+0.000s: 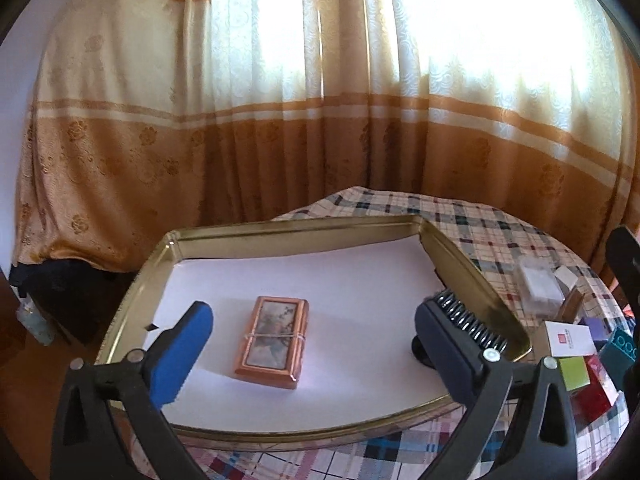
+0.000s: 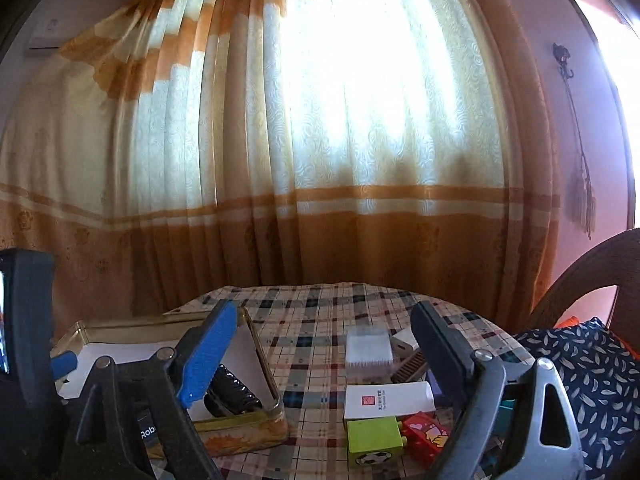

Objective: Organize rigid objects
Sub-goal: 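Lower the black comb into the tray and open the right tool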

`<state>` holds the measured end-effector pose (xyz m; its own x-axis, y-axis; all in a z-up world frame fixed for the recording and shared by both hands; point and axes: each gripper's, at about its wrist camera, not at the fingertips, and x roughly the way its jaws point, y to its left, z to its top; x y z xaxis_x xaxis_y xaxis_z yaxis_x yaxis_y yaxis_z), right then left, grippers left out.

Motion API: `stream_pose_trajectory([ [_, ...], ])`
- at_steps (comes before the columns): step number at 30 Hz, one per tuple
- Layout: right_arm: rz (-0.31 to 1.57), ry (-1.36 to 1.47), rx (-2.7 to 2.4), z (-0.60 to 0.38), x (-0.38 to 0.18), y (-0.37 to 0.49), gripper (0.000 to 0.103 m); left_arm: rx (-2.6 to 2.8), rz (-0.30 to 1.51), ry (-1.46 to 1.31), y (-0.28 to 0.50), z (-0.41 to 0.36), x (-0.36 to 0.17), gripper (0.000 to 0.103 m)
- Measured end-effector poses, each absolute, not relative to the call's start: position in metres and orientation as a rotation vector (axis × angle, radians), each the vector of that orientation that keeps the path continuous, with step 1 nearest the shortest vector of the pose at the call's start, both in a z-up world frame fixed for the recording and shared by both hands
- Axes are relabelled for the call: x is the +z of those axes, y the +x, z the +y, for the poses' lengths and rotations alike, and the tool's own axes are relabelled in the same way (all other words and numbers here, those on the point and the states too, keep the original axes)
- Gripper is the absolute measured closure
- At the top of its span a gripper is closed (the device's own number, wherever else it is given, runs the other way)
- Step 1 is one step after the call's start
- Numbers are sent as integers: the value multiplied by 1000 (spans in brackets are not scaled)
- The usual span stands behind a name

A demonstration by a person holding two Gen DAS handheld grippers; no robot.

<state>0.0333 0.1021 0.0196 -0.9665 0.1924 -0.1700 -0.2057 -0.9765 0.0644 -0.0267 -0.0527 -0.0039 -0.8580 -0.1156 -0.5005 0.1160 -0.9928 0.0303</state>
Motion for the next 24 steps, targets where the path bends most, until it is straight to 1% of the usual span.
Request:
stream_pose_trajectory([
  [5, 105, -241, 2928, 103, 16, 33, 13, -2911, 29, 750, -23, -58, -2, 0],
  [24, 106, -258, 2921, 105, 13, 40, 13, -2899, 10, 774, -23, -55, -4, 0],
])
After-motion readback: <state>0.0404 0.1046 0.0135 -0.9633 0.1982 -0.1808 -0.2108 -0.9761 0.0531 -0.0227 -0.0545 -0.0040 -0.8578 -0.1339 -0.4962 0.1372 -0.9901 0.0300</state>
